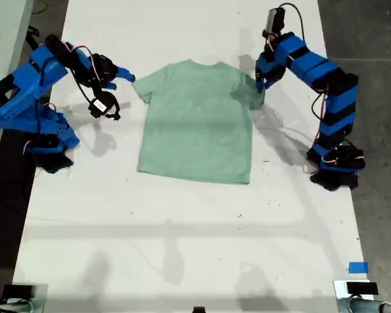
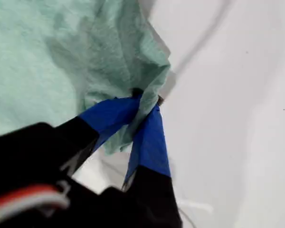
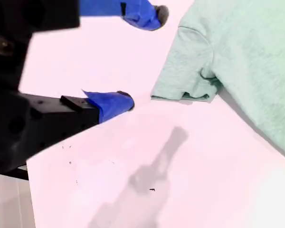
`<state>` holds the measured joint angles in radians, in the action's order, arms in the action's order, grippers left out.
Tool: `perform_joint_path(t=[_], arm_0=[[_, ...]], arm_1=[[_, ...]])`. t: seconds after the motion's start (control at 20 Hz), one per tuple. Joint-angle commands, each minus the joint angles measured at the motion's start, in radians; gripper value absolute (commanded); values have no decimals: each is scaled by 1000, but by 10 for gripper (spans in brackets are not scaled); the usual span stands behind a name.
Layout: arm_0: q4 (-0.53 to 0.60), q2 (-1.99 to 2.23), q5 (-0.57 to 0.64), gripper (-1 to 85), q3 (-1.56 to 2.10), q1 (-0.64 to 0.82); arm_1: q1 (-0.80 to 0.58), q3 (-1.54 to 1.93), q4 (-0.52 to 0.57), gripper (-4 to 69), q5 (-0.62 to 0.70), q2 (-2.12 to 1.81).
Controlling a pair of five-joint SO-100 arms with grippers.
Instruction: Fold t-shirt
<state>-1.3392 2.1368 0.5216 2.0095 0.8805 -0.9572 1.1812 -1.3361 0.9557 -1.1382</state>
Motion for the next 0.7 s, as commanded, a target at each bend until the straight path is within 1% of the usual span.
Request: perform_joint_path(t=[0.0,0.1,0.2,0.4,0.6,0.65], arm_0=[[26,21,-6,279,-2,-21],[32,17,-8,278,-2,-26],[40,9,-9,278,-2,-29],[57,-20,-14,278,-3,-40],[60,-21,-21,278,2,-48],[60,-21,-23,278,3,-49]], arm_1=[[117,-301,-138,-13,-43,-97],[183,-416,-161,-13,-89,-78],[236,-437,-135,-13,-149,-51],[328,-437,17,-12,-268,34],[379,-436,210,-12,-388,183],[379,-445,241,-13,-410,215]])
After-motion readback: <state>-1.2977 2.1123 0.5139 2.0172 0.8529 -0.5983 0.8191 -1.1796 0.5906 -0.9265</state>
